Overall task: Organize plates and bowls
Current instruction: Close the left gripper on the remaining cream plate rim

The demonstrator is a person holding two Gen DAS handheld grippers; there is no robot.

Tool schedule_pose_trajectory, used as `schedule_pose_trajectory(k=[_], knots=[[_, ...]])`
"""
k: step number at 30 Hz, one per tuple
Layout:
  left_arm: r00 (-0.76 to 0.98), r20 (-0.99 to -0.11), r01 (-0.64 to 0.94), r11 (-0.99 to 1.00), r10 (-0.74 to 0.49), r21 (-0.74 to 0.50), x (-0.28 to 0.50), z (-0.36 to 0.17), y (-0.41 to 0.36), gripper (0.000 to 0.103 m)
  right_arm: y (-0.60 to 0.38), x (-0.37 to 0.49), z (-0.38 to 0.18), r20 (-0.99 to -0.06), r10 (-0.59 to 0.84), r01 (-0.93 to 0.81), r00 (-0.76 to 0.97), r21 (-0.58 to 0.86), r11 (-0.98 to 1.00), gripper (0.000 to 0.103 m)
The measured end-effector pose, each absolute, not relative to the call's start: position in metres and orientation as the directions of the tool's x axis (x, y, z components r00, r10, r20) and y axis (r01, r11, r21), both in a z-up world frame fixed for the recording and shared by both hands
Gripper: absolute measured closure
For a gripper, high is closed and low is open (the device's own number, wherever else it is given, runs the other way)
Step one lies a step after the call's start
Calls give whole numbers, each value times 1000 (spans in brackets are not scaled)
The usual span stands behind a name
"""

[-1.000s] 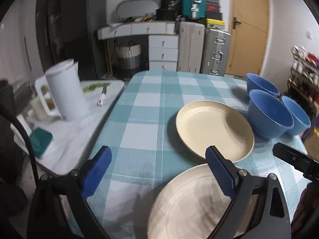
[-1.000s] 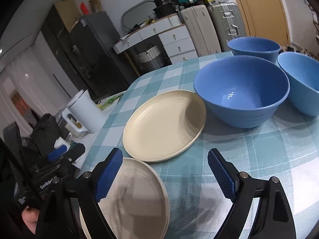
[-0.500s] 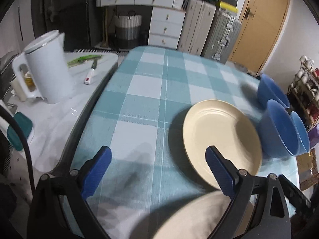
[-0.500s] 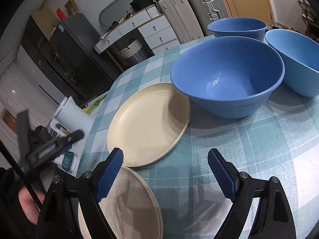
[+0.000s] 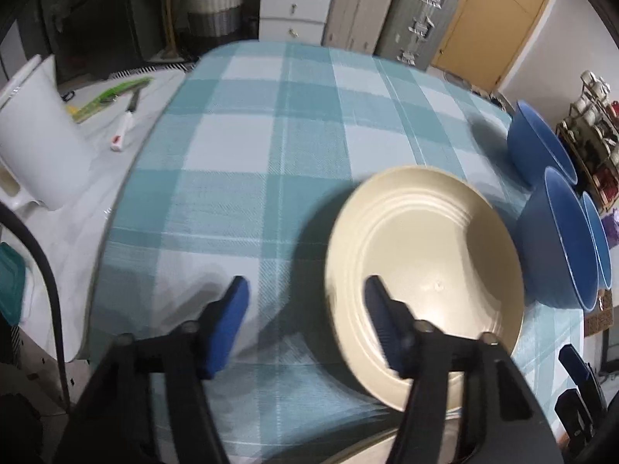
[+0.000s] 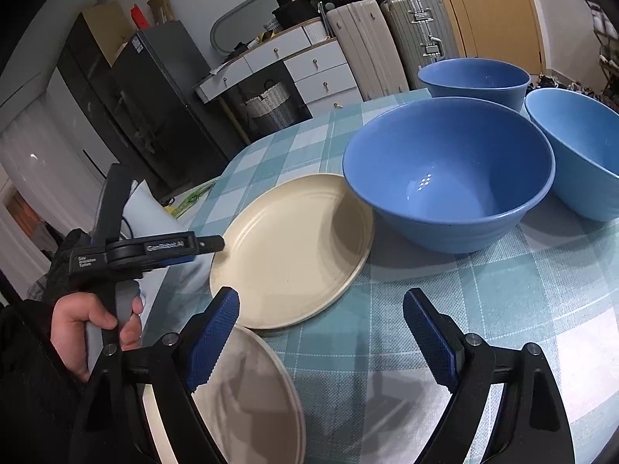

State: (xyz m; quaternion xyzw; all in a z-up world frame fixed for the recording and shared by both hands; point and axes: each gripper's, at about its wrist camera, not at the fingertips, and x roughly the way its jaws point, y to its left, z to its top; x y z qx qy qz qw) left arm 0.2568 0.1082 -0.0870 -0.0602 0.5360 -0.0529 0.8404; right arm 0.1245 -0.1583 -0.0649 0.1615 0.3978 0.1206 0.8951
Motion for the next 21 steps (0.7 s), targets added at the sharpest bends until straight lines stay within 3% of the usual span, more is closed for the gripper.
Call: schedule_pose_trajectory(k=[5, 7, 13, 21], knots=[[390, -909, 37, 989, -148, -145, 259, -95, 103, 82, -156, 123, -61, -665, 354, -105, 657, 385, 917, 14], [377, -911, 37, 985, -170, -168, 258, -97, 103, 87, -157, 122, -59, -661, 355, -110, 661, 383, 917, 14], [374, -914, 34, 987, -158, -156, 254, -95, 100, 97, -158, 121, -60, -661, 370, -112, 652, 399, 910, 14], [365, -920, 23, 989, -142, -143, 252, -94, 106, 97, -159, 120, -62, -662, 379, -116, 647, 405, 907, 14]])
